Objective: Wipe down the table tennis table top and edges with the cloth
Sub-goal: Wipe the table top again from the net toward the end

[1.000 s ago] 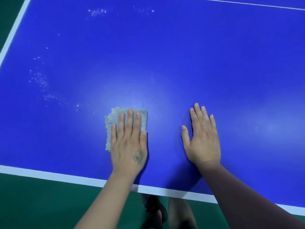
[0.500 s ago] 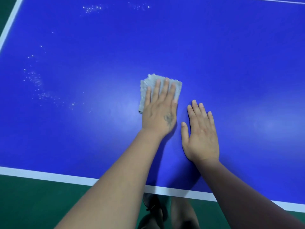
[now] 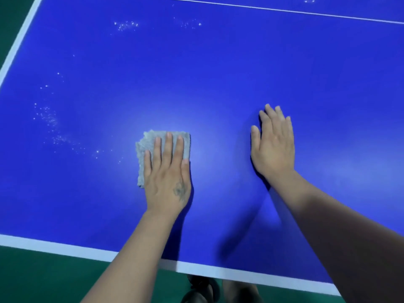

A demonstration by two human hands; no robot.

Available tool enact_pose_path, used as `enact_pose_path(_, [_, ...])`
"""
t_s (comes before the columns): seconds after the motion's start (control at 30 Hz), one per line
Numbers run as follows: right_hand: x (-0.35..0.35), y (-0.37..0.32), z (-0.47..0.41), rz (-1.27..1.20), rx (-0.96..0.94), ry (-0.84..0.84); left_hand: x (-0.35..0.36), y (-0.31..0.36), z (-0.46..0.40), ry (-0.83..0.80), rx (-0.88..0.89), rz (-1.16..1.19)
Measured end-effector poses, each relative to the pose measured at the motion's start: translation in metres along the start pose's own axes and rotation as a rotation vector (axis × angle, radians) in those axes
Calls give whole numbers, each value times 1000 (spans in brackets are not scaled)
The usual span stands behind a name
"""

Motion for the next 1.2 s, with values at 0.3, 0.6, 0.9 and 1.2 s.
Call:
enact_pose_path(0.3, [40, -6, -63, 49, 44, -138, 35, 73, -125, 40, -71, 98])
enact_pose_path(0.6, [39, -6, -63, 78, 37, -95, 23, 107, -26, -42, 287, 106])
enact_pose_path(0.9, [36, -5, -67, 51, 64, -142, 6, 47, -2, -46, -1, 17])
enact_pose_path(1.2, [36, -5, -67, 54, 64, -150, 25, 90, -59, -10, 5, 70])
Point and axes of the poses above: each hand's wrist, its own z-axis away from the middle knuckle, its own x-axis out of the palm, y = z × x, the point moved 4 cm from there along -z, towards the middle knuckle, and after that the axes turned 11 degrees about y, right-handed, at the moved point
